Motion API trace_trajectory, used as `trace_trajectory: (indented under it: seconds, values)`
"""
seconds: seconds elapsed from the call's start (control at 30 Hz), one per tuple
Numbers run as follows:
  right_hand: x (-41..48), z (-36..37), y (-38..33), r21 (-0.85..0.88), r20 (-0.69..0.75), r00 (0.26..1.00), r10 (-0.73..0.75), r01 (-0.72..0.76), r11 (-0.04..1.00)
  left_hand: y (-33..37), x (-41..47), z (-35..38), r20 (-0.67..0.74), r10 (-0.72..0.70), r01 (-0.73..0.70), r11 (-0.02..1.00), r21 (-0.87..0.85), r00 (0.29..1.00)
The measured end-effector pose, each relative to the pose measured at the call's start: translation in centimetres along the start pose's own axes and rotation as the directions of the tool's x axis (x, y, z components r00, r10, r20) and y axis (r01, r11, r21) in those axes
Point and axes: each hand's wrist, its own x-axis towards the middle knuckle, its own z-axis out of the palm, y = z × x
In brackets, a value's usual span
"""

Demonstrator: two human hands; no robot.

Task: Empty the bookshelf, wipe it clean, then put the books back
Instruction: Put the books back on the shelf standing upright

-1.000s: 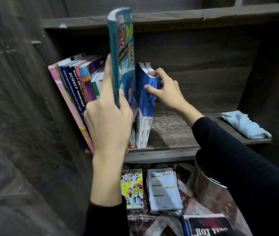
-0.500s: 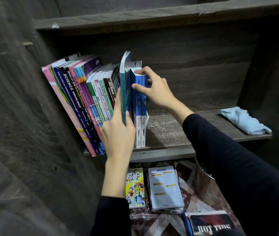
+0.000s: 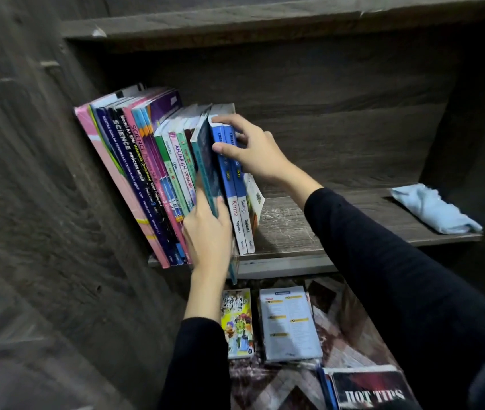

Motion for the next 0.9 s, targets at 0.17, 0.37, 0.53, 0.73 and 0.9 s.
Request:
trace_trajectory:
  seconds: [0.17, 0.37, 0.53, 0.73, 0.9]
  values:
    - [-1.5, 0.9, 1.7, 0.291, -0.024, 0.992, 0.123, -0.111, 0.950, -1.6, 0.5, -1.9, 0.406, -0.070, 0.105, 0.992, -0.065, 0.911]
    - [-8.1, 4.5, 7.2, 0.325, 0.112, 0.915, 0.387, -0.401, 0.856, -3.4, 0.5, -3.2, 0.603, -0.218, 0.358, 0.926, -0.120, 0.767]
    - [-10.4, 7.7, 10.5, 0.318, -0.023, 0.913, 0.408, -0.380, 0.869, -2.4, -0.3, -2.2, 0.538, -0.215, 0.331, 0.935, -0.127, 0.815]
    - [-10.2, 7.8, 11.6, 0.301, -0.047, 0.909, 0.415, -0.383, 0.873, -2.1, -0.9, 0.0, 0.326, -0.255, 0.310, 0.942, -0.130, 0.910]
    - [-10.3, 7.0, 10.5, 0.239, -0.044, 0.903, 0.427, -0.405, 0.882, -1.8, -1.1, 2.0, 0.102, -0.280, 0.284, 0.958, -0.029, 0.955]
